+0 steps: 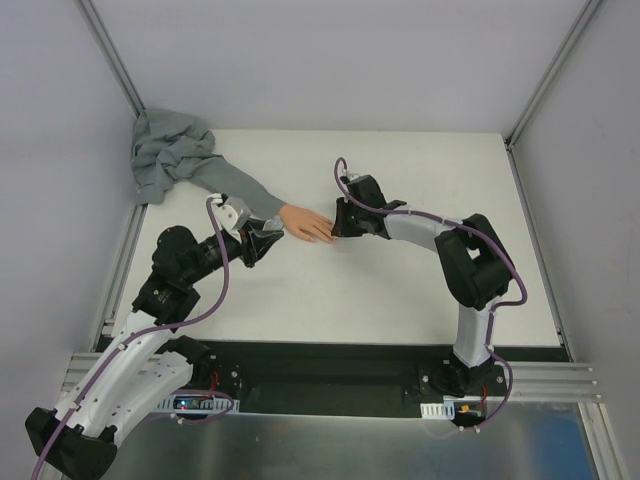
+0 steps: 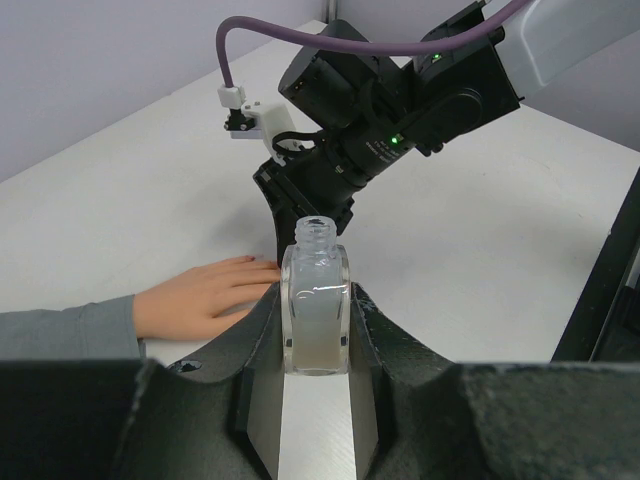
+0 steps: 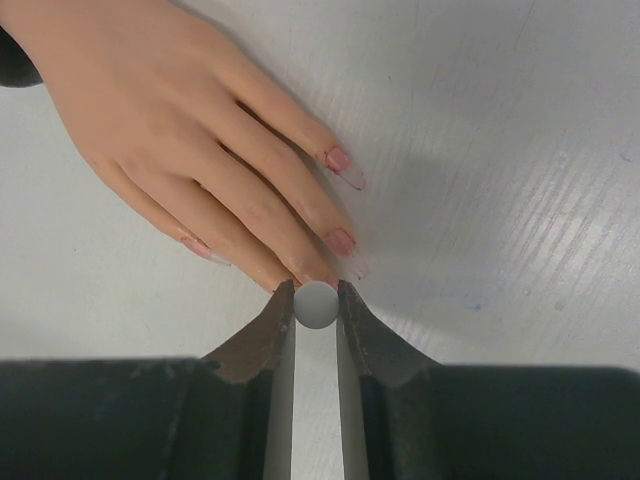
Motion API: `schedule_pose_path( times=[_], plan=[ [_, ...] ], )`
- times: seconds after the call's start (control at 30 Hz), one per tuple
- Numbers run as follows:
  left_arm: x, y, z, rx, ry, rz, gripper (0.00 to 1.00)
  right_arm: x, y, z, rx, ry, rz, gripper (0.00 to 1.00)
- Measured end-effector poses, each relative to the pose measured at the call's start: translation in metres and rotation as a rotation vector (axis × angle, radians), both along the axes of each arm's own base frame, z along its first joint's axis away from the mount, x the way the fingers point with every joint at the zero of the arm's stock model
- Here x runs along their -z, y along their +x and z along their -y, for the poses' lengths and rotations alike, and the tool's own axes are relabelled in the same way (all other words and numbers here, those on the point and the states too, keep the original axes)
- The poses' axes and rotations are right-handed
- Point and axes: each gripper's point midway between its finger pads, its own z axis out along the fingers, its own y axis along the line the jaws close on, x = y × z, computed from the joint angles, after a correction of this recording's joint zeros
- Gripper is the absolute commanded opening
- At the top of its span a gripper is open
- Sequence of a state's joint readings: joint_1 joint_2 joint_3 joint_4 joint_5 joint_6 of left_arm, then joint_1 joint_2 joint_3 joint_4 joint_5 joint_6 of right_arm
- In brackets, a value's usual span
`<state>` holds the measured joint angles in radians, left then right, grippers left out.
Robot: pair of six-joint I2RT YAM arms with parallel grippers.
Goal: Paint the nails
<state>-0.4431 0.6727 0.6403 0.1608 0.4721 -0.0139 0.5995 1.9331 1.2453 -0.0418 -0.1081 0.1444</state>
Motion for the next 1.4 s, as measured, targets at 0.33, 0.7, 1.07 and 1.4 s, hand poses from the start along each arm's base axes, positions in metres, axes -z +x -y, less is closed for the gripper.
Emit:
schedule_pose_path(
  times=[0.33,0.7,1.07,1.4],
  plan=[
    [0.000,0.000,0.000,0.001,0.000,-0.001,0.00,0.002,-0.001,0.002,0.003,-0.006,-0.004,0.01],
    [0.000,-0.002,0.001,0.011,-0.001,-0.001,0.00,0.004,-0.004,0.007,0.013,-0.019,-0.002,0.01],
    [0.000,-0.003,0.002,0.019,-0.001,-0.001,0.00,0.003,-0.006,0.005,0.003,-0.008,-0.005,0.01],
    [0.000,-0.003,0.002,0.021,-0.002,-0.001,0.00,-0.002,-0.006,-0.003,-0.021,0.031,0.001,0.00]
  ],
)
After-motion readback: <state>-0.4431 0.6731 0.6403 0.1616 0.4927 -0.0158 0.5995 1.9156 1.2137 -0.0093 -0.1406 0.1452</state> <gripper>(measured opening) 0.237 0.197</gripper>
